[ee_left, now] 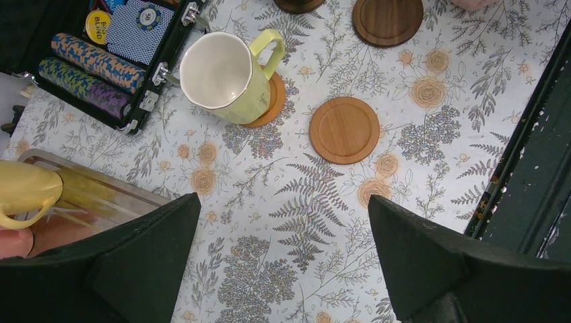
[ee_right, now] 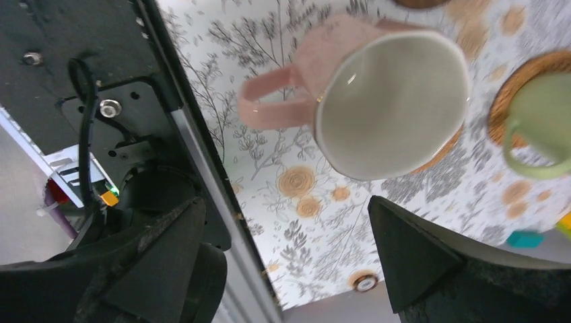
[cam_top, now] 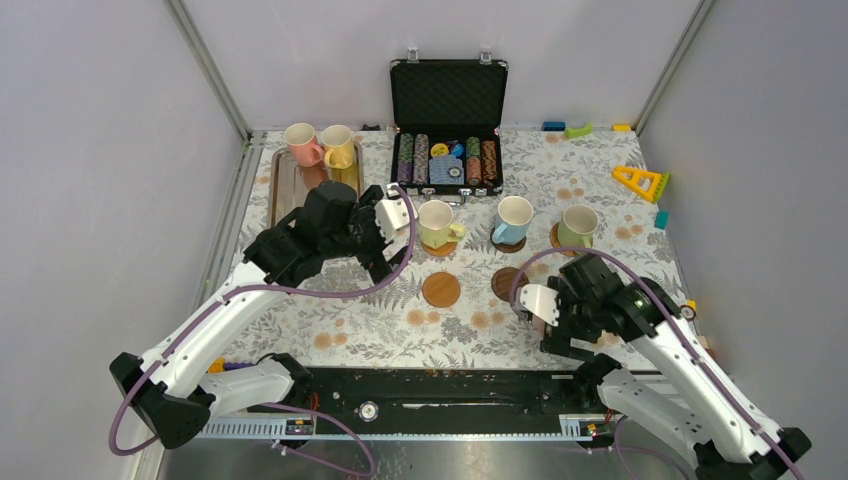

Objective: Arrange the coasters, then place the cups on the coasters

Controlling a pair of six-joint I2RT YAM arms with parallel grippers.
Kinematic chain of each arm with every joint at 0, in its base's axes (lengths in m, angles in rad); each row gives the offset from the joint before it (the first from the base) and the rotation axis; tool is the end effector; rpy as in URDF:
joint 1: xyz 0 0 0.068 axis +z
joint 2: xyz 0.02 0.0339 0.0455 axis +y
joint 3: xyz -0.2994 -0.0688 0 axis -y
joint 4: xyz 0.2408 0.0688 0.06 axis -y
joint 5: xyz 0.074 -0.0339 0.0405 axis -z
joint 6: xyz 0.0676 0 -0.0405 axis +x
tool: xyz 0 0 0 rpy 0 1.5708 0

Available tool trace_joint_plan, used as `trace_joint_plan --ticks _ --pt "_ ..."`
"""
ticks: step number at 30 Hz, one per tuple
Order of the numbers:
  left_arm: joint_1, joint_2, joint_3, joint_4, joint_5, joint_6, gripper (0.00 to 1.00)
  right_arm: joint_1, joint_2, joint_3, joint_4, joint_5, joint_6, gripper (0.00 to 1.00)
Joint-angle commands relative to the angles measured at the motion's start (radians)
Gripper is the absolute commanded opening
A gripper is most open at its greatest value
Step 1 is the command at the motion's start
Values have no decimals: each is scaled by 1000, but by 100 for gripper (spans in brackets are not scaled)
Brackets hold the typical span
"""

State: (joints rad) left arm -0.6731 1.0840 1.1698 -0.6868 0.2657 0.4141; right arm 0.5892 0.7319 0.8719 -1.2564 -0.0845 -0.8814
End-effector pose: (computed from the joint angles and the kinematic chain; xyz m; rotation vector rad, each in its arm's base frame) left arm 0.1684 -0.1570 0.3798 1.2561 1.7824 -0.4362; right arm 0.0711 0.0544 0.2796 -1.8172 1.9700 0.0219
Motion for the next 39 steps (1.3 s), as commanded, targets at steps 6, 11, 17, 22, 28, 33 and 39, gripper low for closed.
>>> trace_joint_plan --ticks 6,11,17,22,28,33,39 --pt "4 -13 24 27 8 12 99 -232 209 27 83 -88 161 95" --pt "5 -20 19 33 4 17 99 -236 223 -8 139 -141 233 100" --pt "4 -19 20 35 2 17 99 -236 278 -8 221 -65 348 100" --pt "5 -25 20 35 3 17 99 -236 303 -18 273 -18 378 100" --pt "4 -27 21 35 3 17 99 -236 338 21 296 -14 411 100" --pt "5 -35 20 36 2 19 99 -236 331 31 294 -44 430 100" --pt "5 -33 19 37 4 19 99 -237 287 58 280 -68 431 100"
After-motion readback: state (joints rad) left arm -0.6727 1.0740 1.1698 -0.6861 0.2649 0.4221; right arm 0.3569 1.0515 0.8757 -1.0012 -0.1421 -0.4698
